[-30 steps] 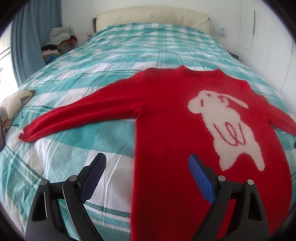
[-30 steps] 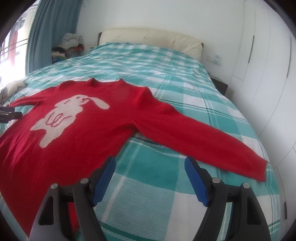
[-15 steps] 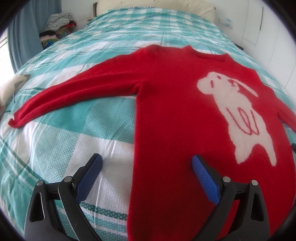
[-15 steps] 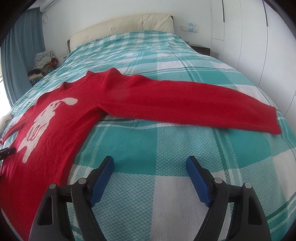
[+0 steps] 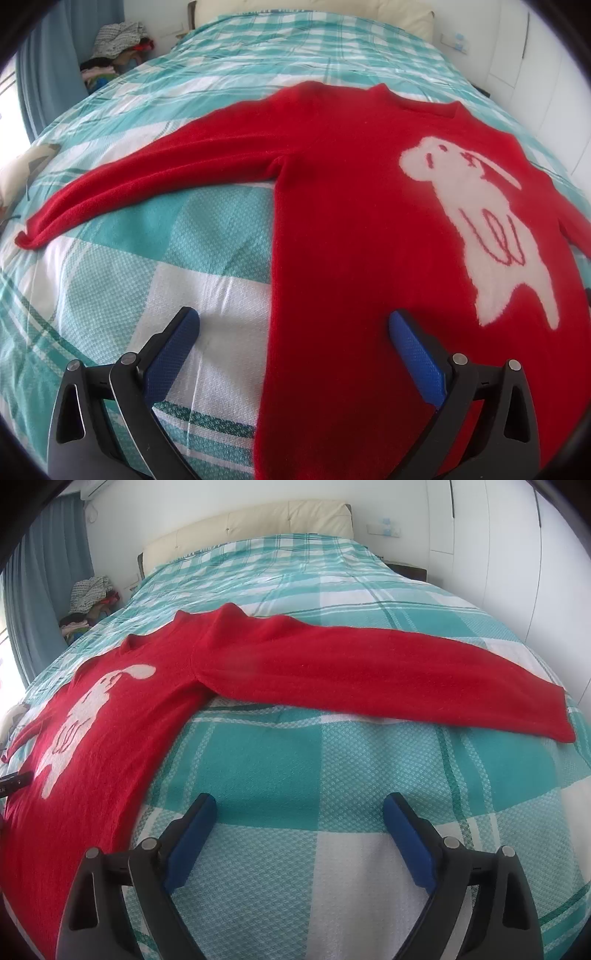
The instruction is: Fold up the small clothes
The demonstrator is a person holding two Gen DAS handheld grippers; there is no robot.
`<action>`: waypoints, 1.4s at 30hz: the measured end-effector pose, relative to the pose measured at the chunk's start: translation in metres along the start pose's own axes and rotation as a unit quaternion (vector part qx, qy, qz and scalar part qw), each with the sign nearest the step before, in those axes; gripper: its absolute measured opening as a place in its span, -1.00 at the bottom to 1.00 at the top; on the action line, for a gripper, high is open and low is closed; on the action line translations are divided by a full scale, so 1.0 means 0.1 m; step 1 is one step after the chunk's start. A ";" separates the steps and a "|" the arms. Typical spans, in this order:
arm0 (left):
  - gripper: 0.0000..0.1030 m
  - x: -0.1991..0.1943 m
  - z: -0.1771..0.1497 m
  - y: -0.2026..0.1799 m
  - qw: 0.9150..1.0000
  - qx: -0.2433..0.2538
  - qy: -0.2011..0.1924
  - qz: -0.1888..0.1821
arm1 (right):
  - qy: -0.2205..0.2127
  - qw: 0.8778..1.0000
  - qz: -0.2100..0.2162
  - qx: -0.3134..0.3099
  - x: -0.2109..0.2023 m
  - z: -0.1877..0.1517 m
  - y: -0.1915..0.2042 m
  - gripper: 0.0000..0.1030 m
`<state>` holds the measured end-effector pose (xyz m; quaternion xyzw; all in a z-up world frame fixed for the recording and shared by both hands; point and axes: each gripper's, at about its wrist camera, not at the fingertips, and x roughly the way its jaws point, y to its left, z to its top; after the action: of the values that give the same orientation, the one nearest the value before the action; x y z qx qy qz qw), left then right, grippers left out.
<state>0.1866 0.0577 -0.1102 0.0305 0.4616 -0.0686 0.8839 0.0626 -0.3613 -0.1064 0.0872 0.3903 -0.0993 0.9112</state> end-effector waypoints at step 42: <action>0.99 0.05 -0.01 -0.05 1.000 0.015 0.004 0.018 | 0.009 1.000 0.012 -0.004 0.06 0.00 0.07 0.96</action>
<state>0.1882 0.0523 -0.1147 0.0520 0.4636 -0.0592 0.8825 0.0683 -0.3554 -0.1105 0.0891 0.3974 -0.0862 0.9092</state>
